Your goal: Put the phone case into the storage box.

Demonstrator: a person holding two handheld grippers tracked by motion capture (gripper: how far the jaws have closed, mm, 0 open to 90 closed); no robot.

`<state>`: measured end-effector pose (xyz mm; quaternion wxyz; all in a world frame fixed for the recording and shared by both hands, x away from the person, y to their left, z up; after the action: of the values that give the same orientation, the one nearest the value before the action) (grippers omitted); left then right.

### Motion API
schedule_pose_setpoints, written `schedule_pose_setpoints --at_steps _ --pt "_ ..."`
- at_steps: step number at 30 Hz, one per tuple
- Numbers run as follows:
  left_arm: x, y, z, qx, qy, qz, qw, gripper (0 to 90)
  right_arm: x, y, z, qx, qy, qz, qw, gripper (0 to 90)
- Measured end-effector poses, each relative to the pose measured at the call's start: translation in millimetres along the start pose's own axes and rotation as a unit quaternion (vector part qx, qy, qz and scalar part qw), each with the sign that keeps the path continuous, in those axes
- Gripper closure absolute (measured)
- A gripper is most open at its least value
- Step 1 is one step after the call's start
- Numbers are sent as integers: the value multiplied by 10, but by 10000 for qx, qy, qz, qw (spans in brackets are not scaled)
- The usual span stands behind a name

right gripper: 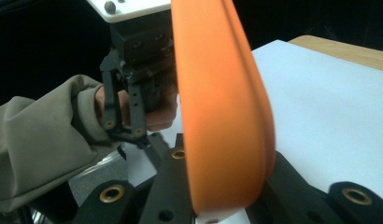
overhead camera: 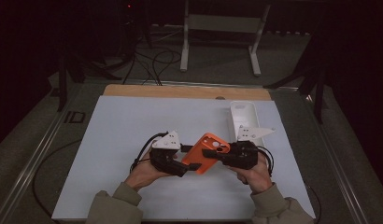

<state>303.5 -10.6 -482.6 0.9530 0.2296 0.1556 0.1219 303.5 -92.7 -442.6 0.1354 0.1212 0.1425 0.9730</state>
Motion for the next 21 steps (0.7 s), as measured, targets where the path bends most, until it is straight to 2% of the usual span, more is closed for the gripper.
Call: schedule_pose_setpoints --at_steps 4,5,6,10,14,17,21 --pt "-40 4 -8 19 -37 -225 9997 539 32 3 1 -10 28 112 9999 854" --pt "-40 4 -8 19 -37 -225 9997 577 32 3 1 -10 28 112 9999 854" --pt "-60 -1 -17 26 -22 -330 9994 598 48 4 -2 8 76 175 9998 855" --pt "-95 -26 -49 36 -64 -492 9988 718 77 4 -23 50 176 304 9994 856" --pt "-133 -30 -54 46 -117 -604 9981 783 61 16 -43 77 150 362 9992 845" --pt "-135 -34 -50 32 -117 -615 9980 831 57 30 -43 48 149 392 9991 829" --pt "-143 -53 -46 14 -166 -535 9984 855 41 35 -46 56 235 236 9994 742"
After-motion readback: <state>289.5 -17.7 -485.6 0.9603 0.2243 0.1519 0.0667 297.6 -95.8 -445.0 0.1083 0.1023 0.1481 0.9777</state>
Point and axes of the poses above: each handheld gripper's, and its own axes: y roughly backward along the jaws, z roughly out of its top, x roughly to its left, the point moved 10 cm from there along -y, roughly forward along the jaws, and after that the axes turned 7 degrees about y, right-handed, at the moved point
